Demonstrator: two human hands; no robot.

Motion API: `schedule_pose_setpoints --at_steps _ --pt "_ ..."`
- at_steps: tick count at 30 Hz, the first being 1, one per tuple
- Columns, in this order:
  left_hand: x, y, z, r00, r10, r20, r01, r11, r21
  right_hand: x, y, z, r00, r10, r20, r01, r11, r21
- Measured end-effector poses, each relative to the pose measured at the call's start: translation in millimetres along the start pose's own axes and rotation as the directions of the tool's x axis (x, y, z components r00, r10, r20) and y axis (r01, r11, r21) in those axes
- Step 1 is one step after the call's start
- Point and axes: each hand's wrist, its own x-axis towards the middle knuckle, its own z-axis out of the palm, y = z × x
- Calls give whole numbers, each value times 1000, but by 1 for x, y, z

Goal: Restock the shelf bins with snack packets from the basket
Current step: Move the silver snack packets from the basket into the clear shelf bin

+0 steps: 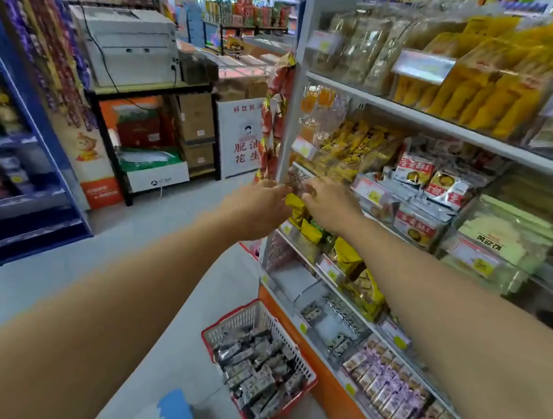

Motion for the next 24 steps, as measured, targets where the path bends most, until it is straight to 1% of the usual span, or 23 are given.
schedule_pose_setpoints --at_steps 1,3,6,8,11,15,21,24 --pt "8 -5 5 1000 -7 24 7 1000 -6 7 1 9 1000 13 20 -13 1000 -9" --pt "29 -25 21 1000 8 24 -8 1000 -1 26 8 31 999 43 20 -42 999 -28" --pt "57 -53 47 996 25 90 -28 999 31 48 19 67 993 104 59 -103 994 -31" --pt "78 -71 65 995 26 93 -29 999 36 62 26 87 993 110 52 -108 994 -32" --pt "105 -94 98 990 23 137 -27 999 22 81 40 121 989 128 73 -126 991 -39" --pt "130 -118 145 981 39 189 -33 999 -36 100 62 174 975 163 149 -169 985 27" --pt "164 -154 223 962 -68 266 93 992 -82 124 99 247 940 198 278 -221 974 52" --pt "173 -171 270 936 -113 334 148 986 -83 129 117 287 914 199 354 -239 969 71"
